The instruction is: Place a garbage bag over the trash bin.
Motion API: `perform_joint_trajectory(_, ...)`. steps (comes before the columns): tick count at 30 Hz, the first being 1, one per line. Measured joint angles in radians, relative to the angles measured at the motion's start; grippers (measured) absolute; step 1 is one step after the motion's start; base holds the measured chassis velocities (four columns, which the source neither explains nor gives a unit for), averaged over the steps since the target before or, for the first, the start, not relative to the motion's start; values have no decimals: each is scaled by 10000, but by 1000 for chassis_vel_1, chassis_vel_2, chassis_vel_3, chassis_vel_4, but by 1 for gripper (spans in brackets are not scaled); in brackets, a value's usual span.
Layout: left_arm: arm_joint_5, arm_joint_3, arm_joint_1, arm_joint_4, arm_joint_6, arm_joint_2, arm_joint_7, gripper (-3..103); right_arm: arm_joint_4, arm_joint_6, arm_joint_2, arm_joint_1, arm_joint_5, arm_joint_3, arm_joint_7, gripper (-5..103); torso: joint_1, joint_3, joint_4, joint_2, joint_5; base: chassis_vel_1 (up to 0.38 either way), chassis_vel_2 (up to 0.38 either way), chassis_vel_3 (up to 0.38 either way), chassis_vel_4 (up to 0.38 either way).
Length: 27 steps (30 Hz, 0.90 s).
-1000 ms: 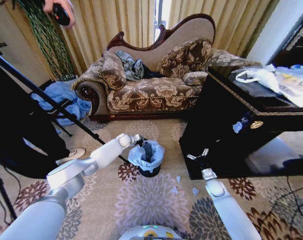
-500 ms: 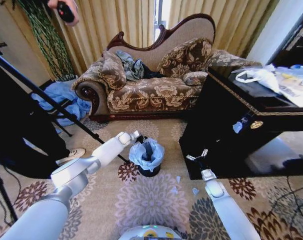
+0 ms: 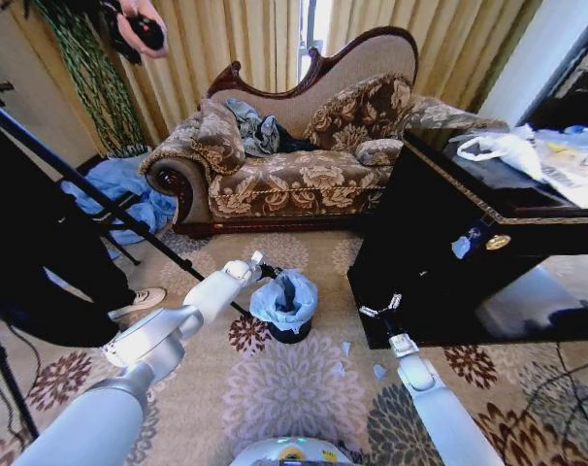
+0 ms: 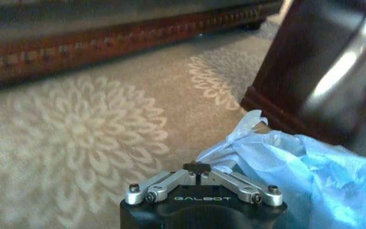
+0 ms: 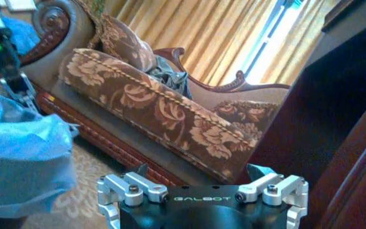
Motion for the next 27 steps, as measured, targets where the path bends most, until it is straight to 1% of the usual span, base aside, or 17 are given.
perform_joint_trajectory(1, -404, -169, 70, 66, 163, -67, -66, -3, 84, 102, -13, -90, 21, -7, -48, 100, 0, -1, 0, 0, 3, 0, 0, 0, 0)
perform_joint_trajectory(2, -691, -337, 134, 115, 297, -128, -118, -3, 157, 158, -20, -150, 49, -9, -81, 100, 0, -1, 2, 1, 3, 0, 0, 0, 0)
perform_joint_trajectory(3, -691, -337, 134, 115, 297, -128, -118, -3, 157, 158, -20, -150, 49, -9, -81, 100, 0, -1, 2, 1, 3, 0, 0, 0, 0)
perform_joint_trajectory(5, -1141, -645, 287, 107, 543, -145, -249, 7, 418, 250, -96, -376, 188, -9, -186, 100, -1, -1, -1, 0, 2, 0, 0, 0, 0)
perform_joint_trajectory(6, -1141, -645, 287, 107, 543, -145, -249, 7, 418, 250, -96, -376, 188, -9, -186, 100, -1, -1, -1, 0, 2, 0, 0, 0, 0)
perform_joint_trajectory(8, -1503, -756, 474, -357, 801, 69, -474, 18, 657, 260, -227, -551, 282, -10, -268, 100, -1, -1, -1, 2, 1, 0, 0, 0, 0)
perform_joint_trajectory(9, -1503, -756, 474, -357, 801, 69, -474, 18, 657, 260, -227, -551, 282, -10, -268, 100, -1, -1, -1, 2, 1, 0, 0, 0, 0)
perform_joint_trajectory(10, -1813, -782, 604, -828, 1037, 274, -676, 23, 779, 260, -322, -635, 333, -9, -289, 100, 0, 0, -1, 2, -2, 0, 0, 0, 0)
perform_joint_trajectory(13, -2278, -829, 802, -1776, 1390, 757, -1021, 39, 1046, 212, -493, -752, 407, -7, -302, 100, 0, 0, -2, 2, -3, 0, 0, 0, 0)
perform_joint_trajectory(14, -2363, -861, 846, -2006, 1470, 884, -1100, 39, 1140, 171, -537, -789, 440, -6, -302, 100, 0, -1, -3, 2, 0, 0, 0, 0, 0)
perform_joint_trajectory(15, -2363, -861, 846, -2006, 1470, 884, -1100, 39, 1140, 171, -537, -789, 440, -6, -302, 100, 0, -1, -3, 2, 0, 0, 0, 0, 0)
perform_joint_trajectory(18, -2588, -976, 1003, -2693, 1624, 1354, -1358, 56, 1563, -34, -737, -954, 673, -100, -304, 100, 0, 0, -3, 2, -1, 0, 0, 0, 0)
perform_joint_trajectory(19, -2588, -976, 1003, -2693, 1624, 1354, -1358, 56, 1563, -34, -737, -954, 673, -100, -304, 100, 0, 0, -3, 2, -1, 0, 0, 0, 0)
perform_joint_trajectory(20, -2637, -1025, 1085, -2909, 1650, 1502, -1414, 61, 1694, -71, -804, -994, 768, -155, -310, 100, -1, -1, -3, 2, 0, 0, 0, 0, 0)
perform_joint_trajectory(22, -2742, -1317, 1336, -3381, 1740, 1829, -1606, 72, 1997, -199, -971, -1092, 983, -272, -334, 100, 0, 0, -3, 2, -2, 0, 0, 0, 0)
perform_joint_trajectory(24, -2754, -1570, 1513, -3668, 1774, 2016, -1689, 72, 2213, -330, -1089, -1148, 1186, -363, -341, 100, 0, 0, -3, 2, 0, 0, 0, 0, 0)
perform_joint_trajectory(27, -2824, -2289, 2009, -4499, 1821, 2559, -2002, 88, 2973, -965, -1601, -1220, 1997, -710, -342, 100, 0, 0, -1, 2, 0, 0, 0, 0, 0)
